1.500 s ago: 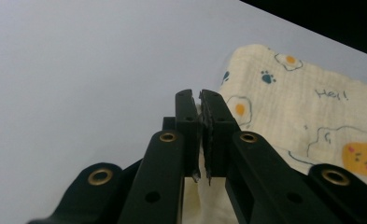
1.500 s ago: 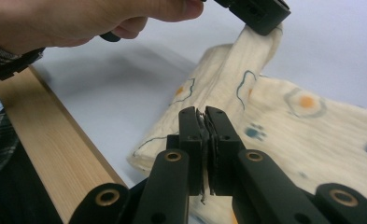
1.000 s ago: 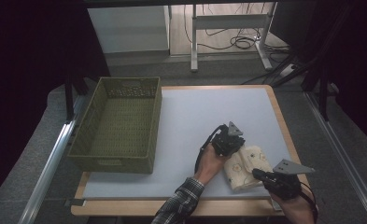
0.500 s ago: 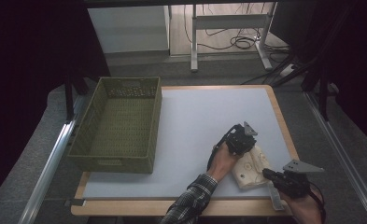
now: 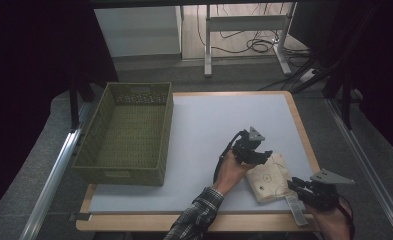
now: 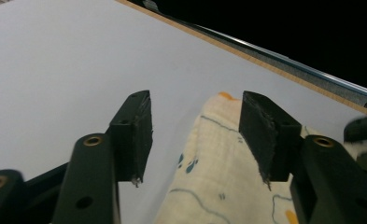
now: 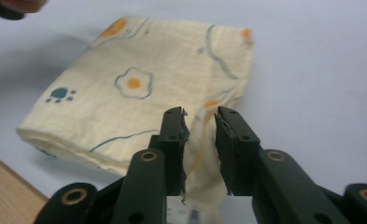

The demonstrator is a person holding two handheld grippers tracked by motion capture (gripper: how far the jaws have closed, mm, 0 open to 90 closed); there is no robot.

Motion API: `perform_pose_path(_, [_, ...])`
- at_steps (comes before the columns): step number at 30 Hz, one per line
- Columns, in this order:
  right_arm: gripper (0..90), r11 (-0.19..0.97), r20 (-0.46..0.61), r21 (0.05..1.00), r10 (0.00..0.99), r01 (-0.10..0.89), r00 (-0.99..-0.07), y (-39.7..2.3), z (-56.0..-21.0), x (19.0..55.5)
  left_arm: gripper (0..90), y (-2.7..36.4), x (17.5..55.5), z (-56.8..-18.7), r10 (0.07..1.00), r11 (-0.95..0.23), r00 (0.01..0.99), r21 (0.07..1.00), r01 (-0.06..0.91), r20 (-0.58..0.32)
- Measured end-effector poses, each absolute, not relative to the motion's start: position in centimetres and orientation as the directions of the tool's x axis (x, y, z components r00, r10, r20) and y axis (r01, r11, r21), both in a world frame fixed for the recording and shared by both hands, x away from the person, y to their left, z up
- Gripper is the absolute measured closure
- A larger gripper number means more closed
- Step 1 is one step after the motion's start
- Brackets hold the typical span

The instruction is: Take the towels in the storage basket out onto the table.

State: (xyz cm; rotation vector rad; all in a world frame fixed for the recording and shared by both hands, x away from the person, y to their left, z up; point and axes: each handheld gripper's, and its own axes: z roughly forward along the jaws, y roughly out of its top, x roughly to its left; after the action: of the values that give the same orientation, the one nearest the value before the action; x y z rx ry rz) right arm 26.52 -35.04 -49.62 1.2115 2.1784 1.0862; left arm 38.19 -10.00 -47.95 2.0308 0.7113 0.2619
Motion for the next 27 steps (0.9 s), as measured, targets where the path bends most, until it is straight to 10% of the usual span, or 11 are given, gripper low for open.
perform_pose_path(27, [44.8, 0.313, 0.012, 0.762, 0.869, 0.567, -0.495, -35.9, -50.9, 27.9, 42.9, -5.8, 36.8, -51.3, 0.630, -0.469, 0.774, 0.769, 0.435, -0.054])
